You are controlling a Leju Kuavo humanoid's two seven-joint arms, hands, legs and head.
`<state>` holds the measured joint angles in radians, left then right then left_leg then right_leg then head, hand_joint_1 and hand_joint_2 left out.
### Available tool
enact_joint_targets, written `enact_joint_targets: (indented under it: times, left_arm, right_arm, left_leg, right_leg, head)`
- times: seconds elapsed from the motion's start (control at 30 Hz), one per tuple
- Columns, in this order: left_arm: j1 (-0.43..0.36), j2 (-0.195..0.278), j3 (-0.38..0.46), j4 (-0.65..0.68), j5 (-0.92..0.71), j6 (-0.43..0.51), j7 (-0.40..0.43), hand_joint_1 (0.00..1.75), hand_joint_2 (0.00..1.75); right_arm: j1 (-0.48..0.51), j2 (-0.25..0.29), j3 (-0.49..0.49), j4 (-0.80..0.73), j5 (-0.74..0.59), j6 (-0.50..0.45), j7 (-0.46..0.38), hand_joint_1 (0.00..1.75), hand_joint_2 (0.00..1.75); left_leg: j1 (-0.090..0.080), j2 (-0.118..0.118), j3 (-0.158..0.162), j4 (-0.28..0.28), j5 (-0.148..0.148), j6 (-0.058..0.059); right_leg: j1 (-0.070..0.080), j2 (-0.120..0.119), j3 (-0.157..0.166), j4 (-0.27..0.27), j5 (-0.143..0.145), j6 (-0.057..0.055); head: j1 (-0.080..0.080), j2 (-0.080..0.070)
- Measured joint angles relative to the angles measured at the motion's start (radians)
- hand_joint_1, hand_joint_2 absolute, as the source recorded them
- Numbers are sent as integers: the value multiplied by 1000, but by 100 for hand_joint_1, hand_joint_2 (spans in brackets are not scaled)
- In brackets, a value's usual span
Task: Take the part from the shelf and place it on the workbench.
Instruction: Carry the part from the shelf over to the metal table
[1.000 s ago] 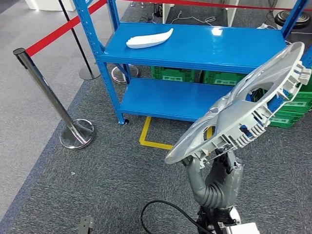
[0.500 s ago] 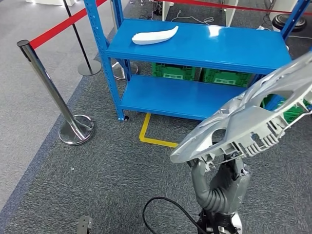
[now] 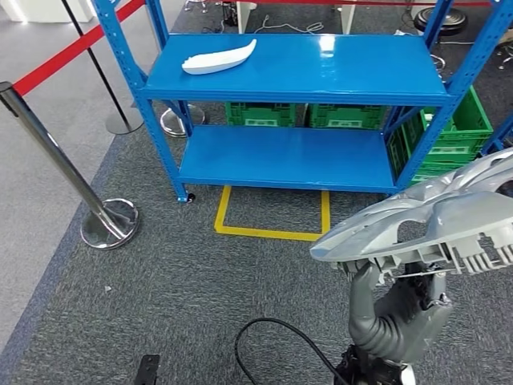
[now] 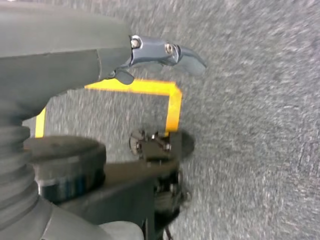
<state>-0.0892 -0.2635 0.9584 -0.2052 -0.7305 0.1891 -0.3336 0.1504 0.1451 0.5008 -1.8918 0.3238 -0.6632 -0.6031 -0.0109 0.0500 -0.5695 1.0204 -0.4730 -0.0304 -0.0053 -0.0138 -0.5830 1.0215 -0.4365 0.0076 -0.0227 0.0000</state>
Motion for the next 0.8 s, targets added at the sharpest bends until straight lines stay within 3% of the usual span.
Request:
enact_joint_targets:
  times: [0.07,0.1,0.13,0.17,0.23,0.3,0.37,0.43,0.5,0.57,0.63,0.67,0.7,0.73,0.8]
  left_arm:
    - [-1,0,-6,0,-5,19,5,0,175]
    - [0,0,-8,0,-6,23,7,0,175]
    - [1,0,-9,0,-6,24,10,0,175]
    - [2,0,-10,0,-5,25,12,0,175]
    - [1,0,-12,0,-3,23,15,0,175]
    - [0,0,-12,0,2,17,17,0,175]
    - [-1,-2,-11,0,6,13,20,0,175]
    - [-2,-4,-11,0,10,11,23,0,175]
    - [-3,-7,-11,0,13,11,25,0,175]
    - [-1,-8,-10,0,13,10,26,0,175]
    - [3,-8,-10,0,14,9,28,0,175]
    - [3,-8,-9,0,14,9,28,0,175]
    - [3,-8,-9,0,14,9,28,0,175]
    - [2,-8,-9,0,14,9,28,0,175]
    - [1,-8,-9,0,14,9,28,0,175]
  right_arm:
    - [2,4,-5,-4,11,-4,0,175,175]
    - [3,4,-7,-4,13,-4,-1,175,175]
    - [5,5,-9,-5,13,-5,-1,175,175]
    - [8,5,-11,-5,13,-5,0,175,175]
    - [11,6,-14,-6,13,-5,1,175,175]
    - [11,9,-16,-9,12,-5,2,175,175]
    - [10,10,-17,-12,13,-5,2,175,175]
    - [11,11,-18,-13,13,-5,2,175,175]
    - [12,11,-19,-15,12,-5,3,175,175]
    - [12,11,-20,-16,12,-5,3,175,175]
    - [12,11,-20,-16,12,-5,3,175,175]
    - [12,11,-20,-16,12,-5,3,175,175]
    - [12,11,-21,-16,12,-5,3,175,175]
    - [12,11,-21,-16,12,-5,3,175,175]
    - [11,11,-21,-16,12,-5,3,175,175]
  left_leg:
    - [3,-30,-48,110,-68,-9]
    - [5,-35,-76,172,-95,-10]
    - [5,-36,-94,213,-106,-10]
    - [6,-38,-98,224,-99,-9]
    - [7,-54,-54,142,-39,-3]
    - [11,-101,8,21,7,5]
    - [13,-128,32,-33,12,10]
    - [13,-110,31,-39,16,18]
    - [15,-87,31,-44,21,30]
    - [15,-61,30,-44,23,36]
    - [13,-32,29,-44,22,38]
    - [13,-18,29,-44,22,38]
    - [13,-4,30,-43,22,37]
    - [13,8,31,-43,21,35]
    - [8,29,35,-40,16,28]
  right_leg:
    - [-2,20,-7,0,6,-6]
    - [-2,31,-11,0,8,-7]
    - [-2,44,-15,0,11,-7]
    - [-2,58,-18,0,14,-6]
    - [-3,85,-22,0,20,0]
    - [-2,108,-29,3,26,8]
    - [-3,129,-40,3,34,21]
    - [-7,141,-50,1,41,33]
    - [-4,101,-69,36,18,42]
    - [-2,43,-118,153,-50,50]
    - [-3,23,-165,274,-104,56]
    - [-4,21,-167,290,-105,57]
    - [-4,16,-146,261,-87,57]
    - [-3,5,-107,197,-57,56]
    - [1,-41,-26,58,-15,48]
  head:
    - [-3,0]
    - [-4,0]
    - [-4,0]
    - [-4,0]
    - [-4,0]
    - [-3,0]
    - [-3,0]
    - [-3,0]
    - [4,0]
    - [14,0]
    - [15,0]
    - [15,0]
    - [15,0]
    - [15,0]
    - [15,0]
